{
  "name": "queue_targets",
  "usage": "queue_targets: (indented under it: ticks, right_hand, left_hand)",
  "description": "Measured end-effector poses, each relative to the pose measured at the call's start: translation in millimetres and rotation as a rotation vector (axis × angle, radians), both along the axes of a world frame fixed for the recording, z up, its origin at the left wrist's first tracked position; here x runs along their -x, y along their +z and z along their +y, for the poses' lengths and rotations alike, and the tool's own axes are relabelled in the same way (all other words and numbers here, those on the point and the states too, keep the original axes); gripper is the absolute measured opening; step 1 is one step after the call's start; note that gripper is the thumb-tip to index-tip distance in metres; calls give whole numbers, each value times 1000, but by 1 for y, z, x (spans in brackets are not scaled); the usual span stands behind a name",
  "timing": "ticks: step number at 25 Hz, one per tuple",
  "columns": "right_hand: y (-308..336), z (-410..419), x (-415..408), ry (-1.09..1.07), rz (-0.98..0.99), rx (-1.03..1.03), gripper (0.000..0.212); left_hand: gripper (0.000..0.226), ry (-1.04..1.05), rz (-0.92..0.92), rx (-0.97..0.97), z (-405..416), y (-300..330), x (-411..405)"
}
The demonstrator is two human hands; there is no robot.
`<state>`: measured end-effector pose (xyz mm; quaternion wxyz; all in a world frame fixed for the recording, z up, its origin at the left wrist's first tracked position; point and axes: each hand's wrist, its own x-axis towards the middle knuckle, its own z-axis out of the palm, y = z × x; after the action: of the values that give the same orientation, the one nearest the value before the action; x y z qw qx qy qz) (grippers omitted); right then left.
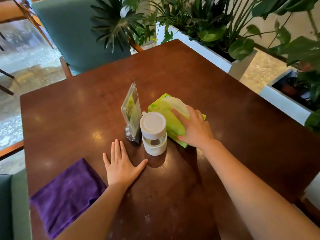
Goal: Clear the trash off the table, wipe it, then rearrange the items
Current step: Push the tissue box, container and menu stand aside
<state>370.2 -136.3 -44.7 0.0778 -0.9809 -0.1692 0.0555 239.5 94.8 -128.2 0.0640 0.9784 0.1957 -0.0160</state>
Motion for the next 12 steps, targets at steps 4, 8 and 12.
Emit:
queue_targets:
  ticks: [4,8,12]
  right_hand:
    - [-1,3,18,-37,-112,-23,91]
    - [-1,-21,28,-161,-191,6,89]
    - [4,-78,18,-430,-192,49,89]
  left_hand:
    - [117,-2,6,15,-1,3,0]
    - [117,-7,21,6,-3,6,-1]
    - [117,-15,36,4,-4,7,-1]
